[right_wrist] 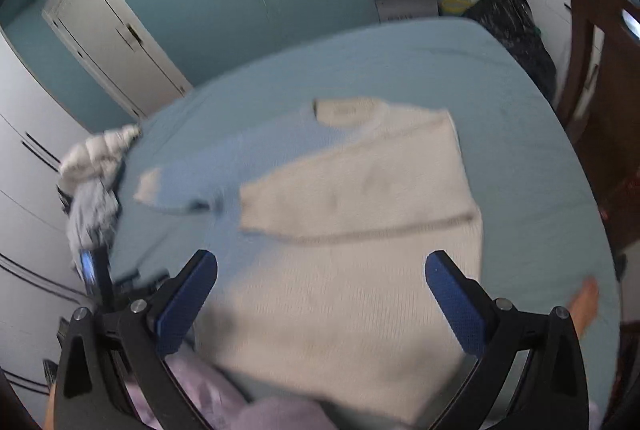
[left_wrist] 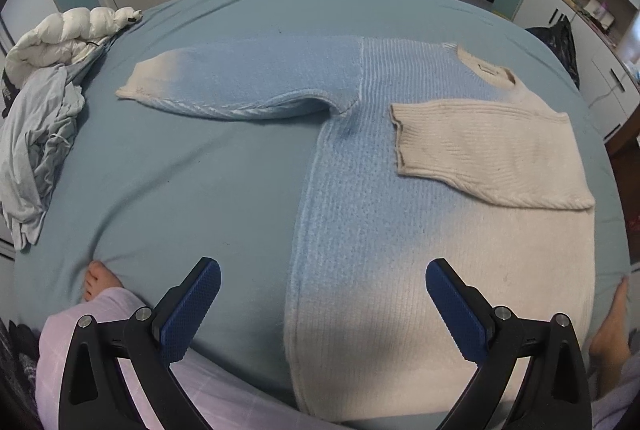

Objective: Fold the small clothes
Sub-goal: 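Move the left tool to the blue sleeve cuff and grasp it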

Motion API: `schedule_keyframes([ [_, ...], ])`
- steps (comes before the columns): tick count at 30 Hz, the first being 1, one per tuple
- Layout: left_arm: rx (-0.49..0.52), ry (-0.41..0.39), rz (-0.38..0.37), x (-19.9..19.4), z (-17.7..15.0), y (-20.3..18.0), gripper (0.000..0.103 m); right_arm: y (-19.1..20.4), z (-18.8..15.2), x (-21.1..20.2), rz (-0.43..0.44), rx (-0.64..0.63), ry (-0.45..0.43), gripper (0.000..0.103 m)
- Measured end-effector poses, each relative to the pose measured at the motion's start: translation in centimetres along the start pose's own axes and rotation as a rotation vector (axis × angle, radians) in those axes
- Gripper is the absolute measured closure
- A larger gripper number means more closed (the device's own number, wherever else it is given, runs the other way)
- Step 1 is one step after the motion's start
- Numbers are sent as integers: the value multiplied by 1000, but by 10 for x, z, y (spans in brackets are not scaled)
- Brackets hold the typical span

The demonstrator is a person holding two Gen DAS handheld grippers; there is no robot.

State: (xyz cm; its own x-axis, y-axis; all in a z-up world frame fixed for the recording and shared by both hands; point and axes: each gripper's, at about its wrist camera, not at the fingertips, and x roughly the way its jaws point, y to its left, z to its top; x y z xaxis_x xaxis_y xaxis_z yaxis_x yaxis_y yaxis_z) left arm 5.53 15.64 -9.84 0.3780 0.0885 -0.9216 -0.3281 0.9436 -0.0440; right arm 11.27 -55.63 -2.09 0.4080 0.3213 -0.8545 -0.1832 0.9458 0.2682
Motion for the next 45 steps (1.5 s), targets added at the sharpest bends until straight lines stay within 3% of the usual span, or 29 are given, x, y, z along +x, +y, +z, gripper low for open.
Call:
schedule_keyframes([
  [3,-10,9,5,3,0,7,0,-26,-49,26,-60,101,120,1],
  [5,-29,18,20,6,1,13,0,-34,-63,45,-66,92,169,1],
  [8,-86,55,5,15,2,26,0,-36,-70,75,-112,51,331,1],
  [10,-130,84,2,23,2,38,0,-35,-69,68,-68,69,298,1],
  [16,-319,263,-53,69,-5,78,0,-31,-67,74,-65,29,315,1],
  [19,-395,324,-35,97,4,101,0,-33,-67,82,-72,7,294,1],
  [25,-402,287,67,136,66,136,0,-46,-58,78,-36,27,301,1],
  [29,-504,275,100,169,111,167,0,-55,-51,88,-53,22,302,1],
  [35,-724,216,63,208,140,202,0,-63,-50,112,-17,60,364,1],
  [39,-798,187,-21,234,148,197,0,-63,-54,122,4,65,403,1],
  [40,-793,189,-26,240,149,191,0,-63,-56,122,5,67,411,1],
  [43,-654,207,115,253,162,164,0,-66,-63,123,19,80,440,1],
  [45,-629,202,149,254,167,155,0,-72,-67,122,21,90,455,1],
])
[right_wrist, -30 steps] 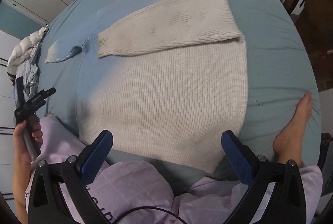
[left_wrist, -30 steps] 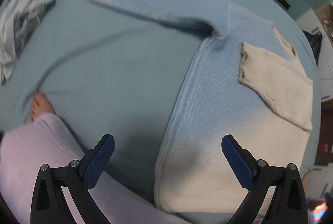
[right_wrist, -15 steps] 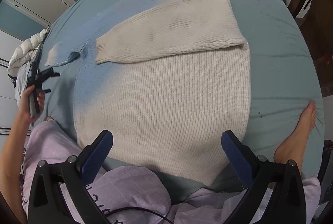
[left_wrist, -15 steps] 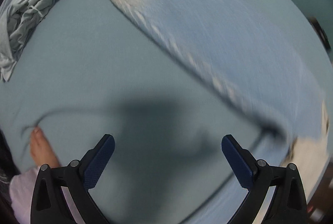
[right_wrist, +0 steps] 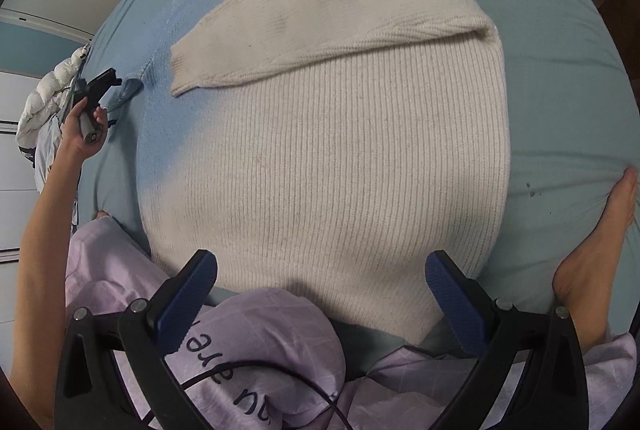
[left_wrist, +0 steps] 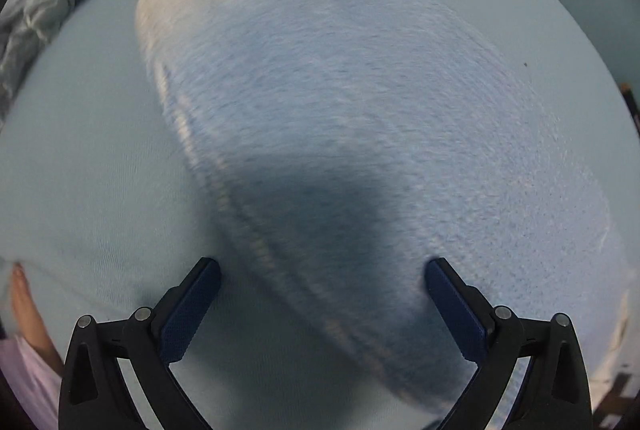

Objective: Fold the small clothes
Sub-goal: 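Move the left tool to the blue sleeve cuff and grasp it, then fold the blue sleeve across the chest with the left tool and release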

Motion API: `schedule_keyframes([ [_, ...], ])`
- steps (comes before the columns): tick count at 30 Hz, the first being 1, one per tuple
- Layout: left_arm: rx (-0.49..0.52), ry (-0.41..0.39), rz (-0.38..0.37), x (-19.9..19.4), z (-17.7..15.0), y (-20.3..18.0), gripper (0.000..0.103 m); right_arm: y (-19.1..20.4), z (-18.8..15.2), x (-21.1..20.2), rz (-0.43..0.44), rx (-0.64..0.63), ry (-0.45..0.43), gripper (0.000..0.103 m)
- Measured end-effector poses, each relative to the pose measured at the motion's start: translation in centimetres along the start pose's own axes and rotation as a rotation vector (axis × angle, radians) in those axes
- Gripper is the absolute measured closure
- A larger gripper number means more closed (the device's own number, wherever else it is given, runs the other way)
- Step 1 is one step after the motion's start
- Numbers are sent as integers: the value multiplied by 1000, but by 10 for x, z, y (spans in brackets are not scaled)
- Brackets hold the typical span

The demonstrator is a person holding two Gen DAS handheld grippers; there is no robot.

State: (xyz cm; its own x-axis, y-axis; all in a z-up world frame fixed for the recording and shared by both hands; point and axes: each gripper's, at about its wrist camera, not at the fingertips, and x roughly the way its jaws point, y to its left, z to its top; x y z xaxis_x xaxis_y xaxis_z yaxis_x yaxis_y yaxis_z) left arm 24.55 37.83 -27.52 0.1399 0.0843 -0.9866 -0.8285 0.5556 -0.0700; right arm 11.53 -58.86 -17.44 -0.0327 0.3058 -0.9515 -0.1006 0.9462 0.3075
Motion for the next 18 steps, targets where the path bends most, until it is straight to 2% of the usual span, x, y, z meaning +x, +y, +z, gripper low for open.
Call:
schedule_keyframes([
  [2,7,7,17,0,1,-8,4,-4,-2,-2,-2,8,1,1],
  [4,32,7,9,-3,2,-18,22,-8,-3,-4,-4,18,-3,1],
  [5,50,15,0,-5,2,-22,26,-11,-3,-6,-1,23,-6,1],
  [7,32,34,-30,-8,5,-24,46,-15,-3,-10,9,31,-14,1],
  [8,-4,44,-56,-10,7,-20,53,-15,-3,-12,11,32,-21,1],
  [10,-43,45,-101,-17,19,-17,86,-20,-5,-13,9,31,-32,1],
  [11,-70,41,-150,-20,21,-13,87,-21,-5,-14,8,31,-34,1],
  [14,-59,5,-179,-29,23,-11,91,-24,-7,-13,12,33,-31,1],
  [16,-37,-39,-198,-39,10,-1,92,-27,-6,-11,11,37,-29,1],
  [18,-66,-83,-255,-57,7,5,92,-29,-5,-11,11,47,-28,1],
])
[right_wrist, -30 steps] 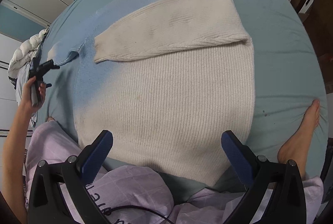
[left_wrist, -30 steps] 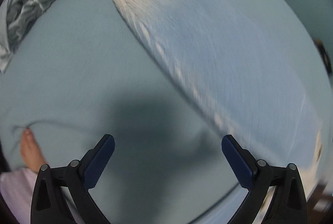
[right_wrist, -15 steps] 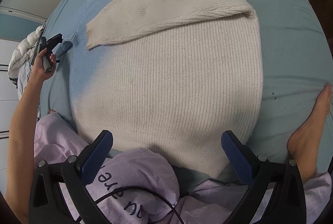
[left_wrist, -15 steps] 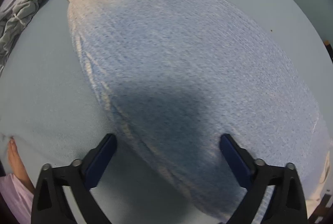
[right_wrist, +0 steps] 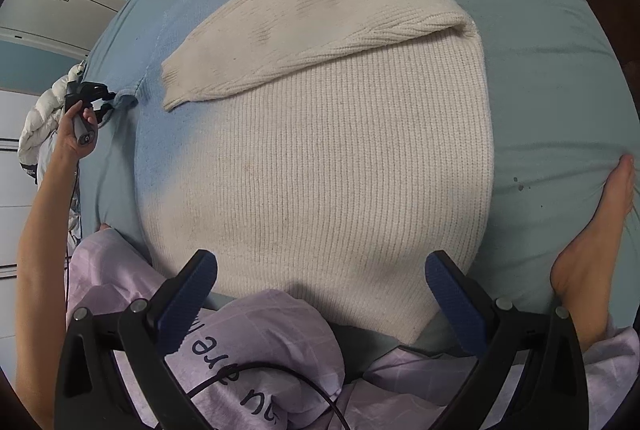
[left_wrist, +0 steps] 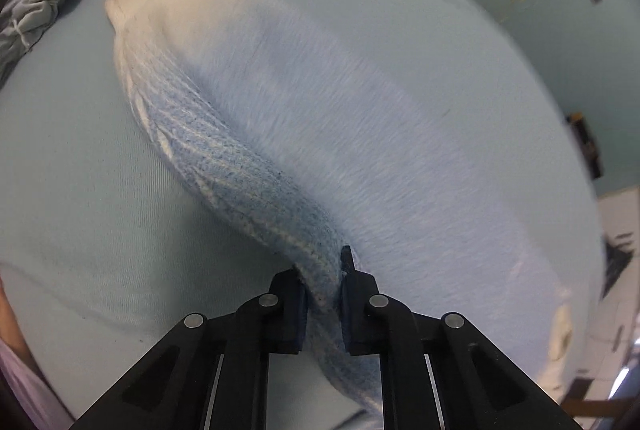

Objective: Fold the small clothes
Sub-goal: 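Fold the blue sleeve across the chest with the left tool and release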

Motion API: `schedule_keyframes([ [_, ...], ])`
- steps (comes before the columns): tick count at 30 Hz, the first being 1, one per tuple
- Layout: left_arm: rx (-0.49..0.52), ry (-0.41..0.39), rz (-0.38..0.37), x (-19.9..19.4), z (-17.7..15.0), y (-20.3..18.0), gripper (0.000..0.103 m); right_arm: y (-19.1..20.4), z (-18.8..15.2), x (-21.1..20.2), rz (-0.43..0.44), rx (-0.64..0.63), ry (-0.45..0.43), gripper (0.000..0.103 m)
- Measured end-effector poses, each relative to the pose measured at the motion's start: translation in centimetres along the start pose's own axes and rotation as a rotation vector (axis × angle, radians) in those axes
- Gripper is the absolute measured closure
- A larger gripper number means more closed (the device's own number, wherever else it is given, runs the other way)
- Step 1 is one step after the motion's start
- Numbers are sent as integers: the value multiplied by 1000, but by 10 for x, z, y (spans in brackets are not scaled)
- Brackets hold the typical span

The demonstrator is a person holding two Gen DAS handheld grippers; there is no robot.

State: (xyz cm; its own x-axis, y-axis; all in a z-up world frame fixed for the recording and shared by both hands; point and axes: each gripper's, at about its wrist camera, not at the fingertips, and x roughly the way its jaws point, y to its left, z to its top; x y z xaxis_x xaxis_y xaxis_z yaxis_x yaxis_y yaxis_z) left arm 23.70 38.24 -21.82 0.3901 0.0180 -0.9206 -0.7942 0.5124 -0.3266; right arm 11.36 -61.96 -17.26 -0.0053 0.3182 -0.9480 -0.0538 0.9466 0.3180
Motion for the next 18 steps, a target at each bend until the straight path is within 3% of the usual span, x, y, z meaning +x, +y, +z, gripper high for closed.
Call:
schedule_keyframes([
  [5,40,-117,-86,-52,-2,-22,92,-2,2,2,4,10,6,1],
  [11,213,-195,-265,-116,-24,-98,93,2,4,0,-3,-7,-4,1],
  [14,388,-235,-330,-151,-58,-149,93,2,4,-1,-5,-8,-9,1],
  [16,484,-261,-349,-146,-83,-188,93,2,4,-1,-2,-9,-8,1],
  [18,624,-287,-355,-154,-129,-217,93,3,4,-1,1,-14,-8,1],
])
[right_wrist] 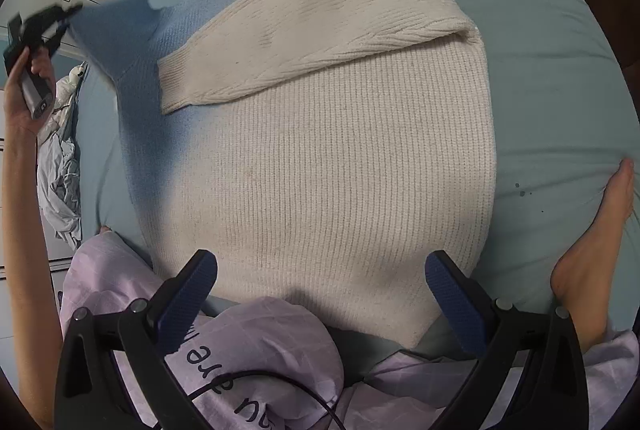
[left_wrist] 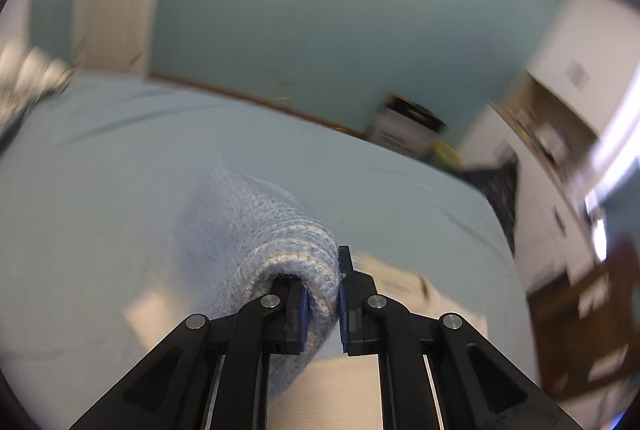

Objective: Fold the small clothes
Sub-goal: 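Fold the blue sleeve across the chest with the left tool and release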

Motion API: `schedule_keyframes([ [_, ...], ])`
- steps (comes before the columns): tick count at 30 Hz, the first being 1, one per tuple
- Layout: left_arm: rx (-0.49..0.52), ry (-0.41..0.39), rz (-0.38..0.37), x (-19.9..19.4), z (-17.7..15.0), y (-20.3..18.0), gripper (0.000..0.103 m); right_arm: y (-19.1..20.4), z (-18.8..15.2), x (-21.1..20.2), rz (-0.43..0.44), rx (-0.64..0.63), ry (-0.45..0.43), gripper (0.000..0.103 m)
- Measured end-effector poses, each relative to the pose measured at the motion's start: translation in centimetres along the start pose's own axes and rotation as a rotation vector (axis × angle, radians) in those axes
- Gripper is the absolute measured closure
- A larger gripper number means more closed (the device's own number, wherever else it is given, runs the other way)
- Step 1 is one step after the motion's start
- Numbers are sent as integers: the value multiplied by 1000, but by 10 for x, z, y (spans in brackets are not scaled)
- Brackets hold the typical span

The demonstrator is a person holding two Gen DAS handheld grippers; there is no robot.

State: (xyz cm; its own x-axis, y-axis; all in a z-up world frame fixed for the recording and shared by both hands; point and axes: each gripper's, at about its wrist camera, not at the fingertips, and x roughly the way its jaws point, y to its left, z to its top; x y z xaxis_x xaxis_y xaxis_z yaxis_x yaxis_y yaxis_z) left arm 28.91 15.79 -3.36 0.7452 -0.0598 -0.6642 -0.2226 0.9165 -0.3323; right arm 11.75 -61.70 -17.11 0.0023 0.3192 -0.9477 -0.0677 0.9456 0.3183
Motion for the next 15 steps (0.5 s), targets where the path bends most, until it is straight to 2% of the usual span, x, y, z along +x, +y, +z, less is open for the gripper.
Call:
schedule_keyframes([
  [1,60,-1,0,6,-2,-15,93,1,0,0,0,-1,0,1],
  [2,143,6,-10,11,-18,-38,93,2,0,0,3,-5,2,1],
  [5,232,84,-74,23,-31,-72,91,5,-1,0,10,-8,4,1],
  [6,227,140,-121,29,-40,-74,91,5,-2,-1,14,-11,5,1],
  [8,104,243,-229,41,-45,-58,90,6,-1,-2,21,-14,4,1],
  [9,54,270,-255,56,-36,-48,90,7,-1,-3,25,-16,3,1],
  [10,36,294,-259,61,-28,-43,91,7,-2,-3,29,-19,2,1],
  [11,60,293,-243,58,-27,-40,91,8,-2,-5,35,-24,0,1],
  [13,230,227,-143,32,-13,-44,90,9,-2,-6,43,-29,-1,1],
  [14,314,198,-97,16,-14,-58,89,10,-2,-8,48,-34,-5,1],
  [15,365,179,-70,2,-15,-67,87,11,-2,-9,51,-37,-8,1],
])
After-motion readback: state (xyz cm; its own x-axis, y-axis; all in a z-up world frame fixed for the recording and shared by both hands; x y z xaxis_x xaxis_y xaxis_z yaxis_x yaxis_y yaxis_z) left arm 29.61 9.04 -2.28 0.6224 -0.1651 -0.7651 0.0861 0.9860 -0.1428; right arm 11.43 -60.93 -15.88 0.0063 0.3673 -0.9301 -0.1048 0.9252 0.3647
